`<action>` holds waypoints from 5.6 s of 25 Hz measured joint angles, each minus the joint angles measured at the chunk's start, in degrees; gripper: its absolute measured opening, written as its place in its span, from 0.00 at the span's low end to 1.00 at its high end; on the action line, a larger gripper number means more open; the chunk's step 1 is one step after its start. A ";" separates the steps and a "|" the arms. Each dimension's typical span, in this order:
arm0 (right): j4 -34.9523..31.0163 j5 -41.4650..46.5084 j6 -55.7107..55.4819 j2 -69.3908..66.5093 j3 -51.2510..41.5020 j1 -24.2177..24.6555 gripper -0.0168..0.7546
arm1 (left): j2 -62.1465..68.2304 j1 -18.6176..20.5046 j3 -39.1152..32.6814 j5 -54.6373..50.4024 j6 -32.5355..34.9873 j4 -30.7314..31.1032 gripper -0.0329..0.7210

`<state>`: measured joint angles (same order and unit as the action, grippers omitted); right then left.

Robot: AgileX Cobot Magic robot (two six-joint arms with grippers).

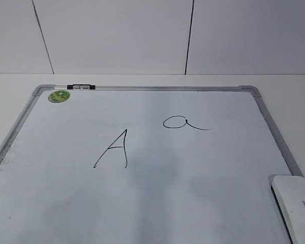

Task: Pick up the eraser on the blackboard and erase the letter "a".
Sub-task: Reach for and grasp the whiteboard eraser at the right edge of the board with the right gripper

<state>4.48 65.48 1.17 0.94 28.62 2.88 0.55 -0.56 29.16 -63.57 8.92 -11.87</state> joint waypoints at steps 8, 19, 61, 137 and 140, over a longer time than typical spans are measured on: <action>0.00 0.00 0.00 0.00 0.00 0.00 0.79 | 0.00 0.00 0.00 0.00 0.00 0.00 0.36; 0.00 0.00 0.00 0.00 0.00 0.00 0.79 | 0.00 0.00 0.00 0.00 0.00 0.00 0.35; -8.68 3.15 -0.02 -34.27 12.20 0.00 0.79 | 0.00 0.00 0.00 0.00 0.00 -0.09 0.35; -6.12 -3.37 -14.33 -67.84 15.79 -18.60 0.90 | 0.00 0.00 0.00 0.00 0.00 -0.09 0.36; -5.50 -3.78 -14.33 -69.98 15.79 -18.60 0.91 | 0.00 0.00 0.00 0.00 0.00 -0.09 0.36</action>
<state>-1.02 61.71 -13.16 -69.04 44.41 -15.72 0.55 -0.56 29.16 -63.57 8.92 -11.96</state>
